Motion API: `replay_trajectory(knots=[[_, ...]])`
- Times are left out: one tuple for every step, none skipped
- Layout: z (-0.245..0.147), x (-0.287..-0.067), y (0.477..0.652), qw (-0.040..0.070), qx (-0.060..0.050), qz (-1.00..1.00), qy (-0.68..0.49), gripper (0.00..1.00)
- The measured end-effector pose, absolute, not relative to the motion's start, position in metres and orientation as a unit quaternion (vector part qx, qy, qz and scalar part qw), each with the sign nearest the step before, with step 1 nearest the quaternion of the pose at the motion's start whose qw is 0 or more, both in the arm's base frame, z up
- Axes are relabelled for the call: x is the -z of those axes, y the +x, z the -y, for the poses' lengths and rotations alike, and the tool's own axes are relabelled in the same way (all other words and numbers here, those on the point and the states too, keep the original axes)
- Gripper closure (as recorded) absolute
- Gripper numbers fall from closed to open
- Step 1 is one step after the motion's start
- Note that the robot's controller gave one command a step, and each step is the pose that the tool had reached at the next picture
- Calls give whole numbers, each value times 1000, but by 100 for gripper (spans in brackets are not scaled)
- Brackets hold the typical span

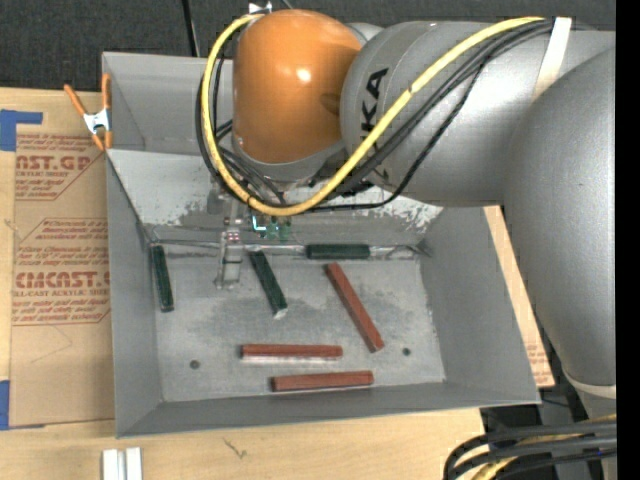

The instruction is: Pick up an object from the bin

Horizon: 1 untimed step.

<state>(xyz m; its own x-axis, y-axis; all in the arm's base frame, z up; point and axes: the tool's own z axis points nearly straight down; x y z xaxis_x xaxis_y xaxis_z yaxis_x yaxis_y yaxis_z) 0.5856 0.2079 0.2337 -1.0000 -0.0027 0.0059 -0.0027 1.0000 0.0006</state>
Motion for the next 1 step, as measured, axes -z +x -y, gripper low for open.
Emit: replay_trajectory(knots=[[-207, -238, 587, -1, 1, 1000, 1, 0]])
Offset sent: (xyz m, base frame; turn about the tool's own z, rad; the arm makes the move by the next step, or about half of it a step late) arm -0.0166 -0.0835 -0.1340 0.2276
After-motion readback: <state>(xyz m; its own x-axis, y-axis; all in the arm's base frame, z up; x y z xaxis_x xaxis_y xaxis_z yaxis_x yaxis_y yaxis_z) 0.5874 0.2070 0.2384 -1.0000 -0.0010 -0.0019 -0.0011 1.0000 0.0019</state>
